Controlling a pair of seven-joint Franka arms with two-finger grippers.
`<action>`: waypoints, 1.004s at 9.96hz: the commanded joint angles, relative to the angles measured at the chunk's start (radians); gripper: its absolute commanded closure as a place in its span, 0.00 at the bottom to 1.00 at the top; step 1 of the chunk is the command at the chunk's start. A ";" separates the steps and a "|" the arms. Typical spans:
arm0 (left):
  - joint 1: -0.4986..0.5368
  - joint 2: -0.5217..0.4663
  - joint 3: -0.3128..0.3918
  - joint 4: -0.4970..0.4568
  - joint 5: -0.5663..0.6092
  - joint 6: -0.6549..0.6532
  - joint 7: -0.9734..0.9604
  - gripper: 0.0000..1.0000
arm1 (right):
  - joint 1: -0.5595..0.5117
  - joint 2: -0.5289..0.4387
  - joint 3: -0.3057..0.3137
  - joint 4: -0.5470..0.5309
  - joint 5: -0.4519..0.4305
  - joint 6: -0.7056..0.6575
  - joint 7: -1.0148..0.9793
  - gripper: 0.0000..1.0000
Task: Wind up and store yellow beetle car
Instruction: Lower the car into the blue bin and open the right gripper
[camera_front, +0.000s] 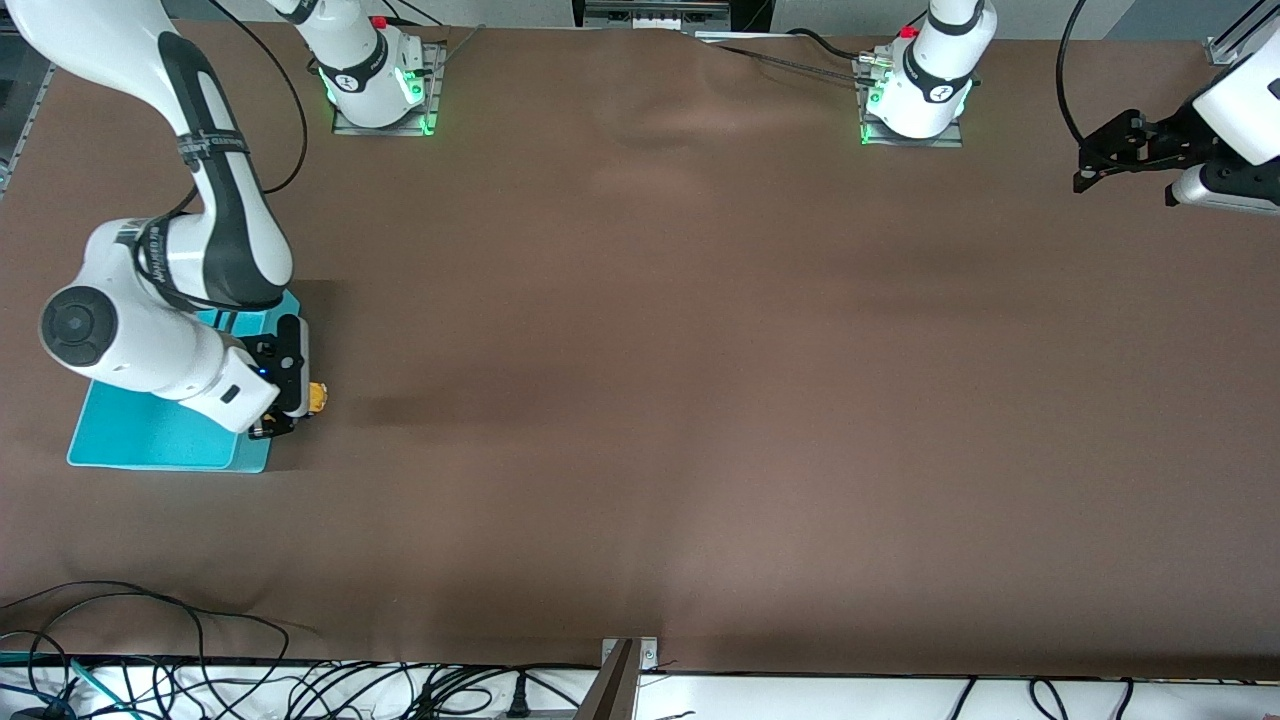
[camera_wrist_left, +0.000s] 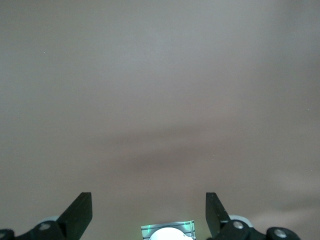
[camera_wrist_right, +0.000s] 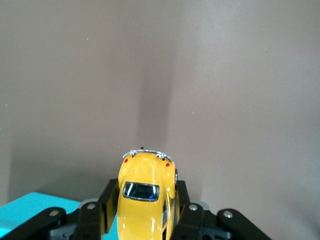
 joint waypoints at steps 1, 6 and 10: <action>-0.001 0.010 -0.003 0.027 -0.009 -0.011 -0.014 0.00 | -0.009 -0.002 -0.031 0.070 -0.038 -0.099 -0.006 1.00; 0.000 0.010 -0.003 0.027 -0.009 -0.011 -0.011 0.00 | -0.044 0.016 -0.135 0.054 -0.055 -0.130 -0.189 1.00; -0.003 0.010 -0.004 0.027 -0.015 -0.011 -0.006 0.00 | -0.075 0.087 -0.158 0.023 -0.089 -0.067 -0.223 1.00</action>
